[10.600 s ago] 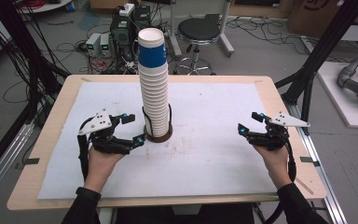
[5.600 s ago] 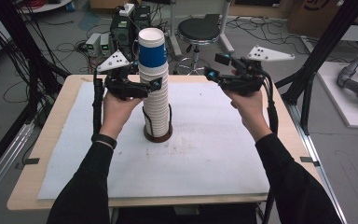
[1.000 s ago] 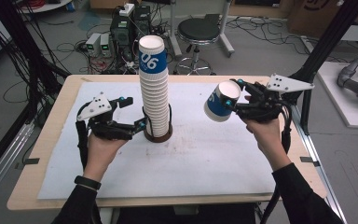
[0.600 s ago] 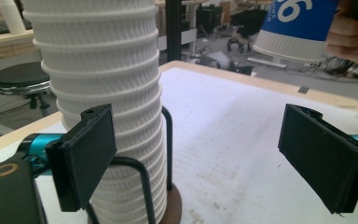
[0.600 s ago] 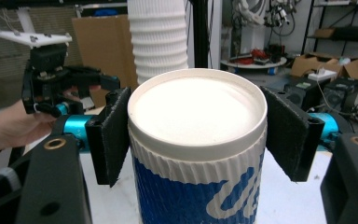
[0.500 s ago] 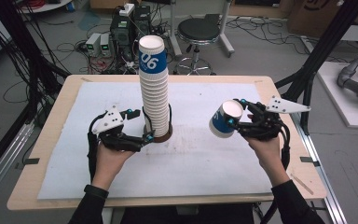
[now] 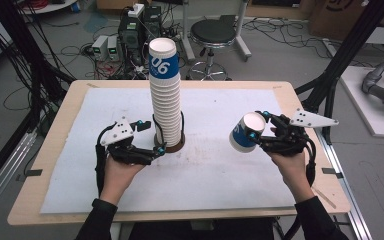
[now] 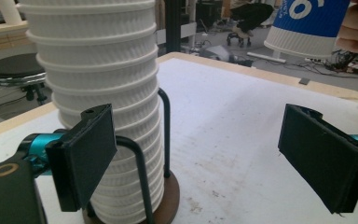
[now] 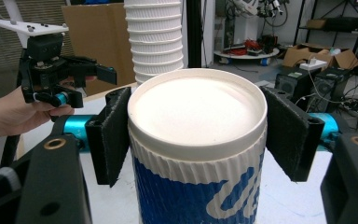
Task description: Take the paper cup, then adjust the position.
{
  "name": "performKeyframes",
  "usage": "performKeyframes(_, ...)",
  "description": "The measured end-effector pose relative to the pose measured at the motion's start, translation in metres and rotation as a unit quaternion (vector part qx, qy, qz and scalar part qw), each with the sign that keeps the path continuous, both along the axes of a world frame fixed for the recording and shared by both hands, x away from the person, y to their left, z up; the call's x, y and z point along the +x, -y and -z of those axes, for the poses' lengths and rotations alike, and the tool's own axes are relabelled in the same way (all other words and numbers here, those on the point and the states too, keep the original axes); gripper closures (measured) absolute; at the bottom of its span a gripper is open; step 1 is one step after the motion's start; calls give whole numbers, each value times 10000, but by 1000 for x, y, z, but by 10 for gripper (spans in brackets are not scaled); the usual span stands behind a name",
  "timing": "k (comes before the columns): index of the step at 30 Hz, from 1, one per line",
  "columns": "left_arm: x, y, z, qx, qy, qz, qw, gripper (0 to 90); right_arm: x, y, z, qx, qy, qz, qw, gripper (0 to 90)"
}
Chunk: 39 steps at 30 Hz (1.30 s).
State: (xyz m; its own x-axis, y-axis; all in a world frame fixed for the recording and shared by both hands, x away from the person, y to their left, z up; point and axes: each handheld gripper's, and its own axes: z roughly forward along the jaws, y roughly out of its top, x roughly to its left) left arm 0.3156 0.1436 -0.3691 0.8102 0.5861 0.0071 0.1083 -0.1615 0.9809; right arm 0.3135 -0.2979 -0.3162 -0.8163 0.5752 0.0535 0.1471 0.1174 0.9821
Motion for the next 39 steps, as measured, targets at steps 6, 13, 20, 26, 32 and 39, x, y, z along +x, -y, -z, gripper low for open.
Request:
performKeyframes(6, 0, 7, -3, 23, 54, 108, 9999, 113, -2, 5, -1, 54, 22, 30, 10000, 299)
performKeyframes(13, 1, 19, -4, 23, 37, 373, 9993, 113, -4, 8, -2, 89, -24, -6, 10000, 300)
performKeyframes(20, 2, 32, -5, 11, -29, 764, 9971, 113, -5, 8, -2, 89, -46, -234, 9997, 300)
performKeyframes(26, 1, 46, -5, 89, -150, 1129, 9934, 113, -3, 0, 0, 111, -72, -595, 9981, 300)
performKeyframes(32, 1, 59, -5, 9, -224, 1314, 9911, 113, -2, -11, 2, 61, -155, -842, 9963, 299)
performKeyframes(39, 0, 77, -5, 103, -290, 1623, 9863, 113, -2, -19, 4, 33, -200, -1024, 9945, 300)
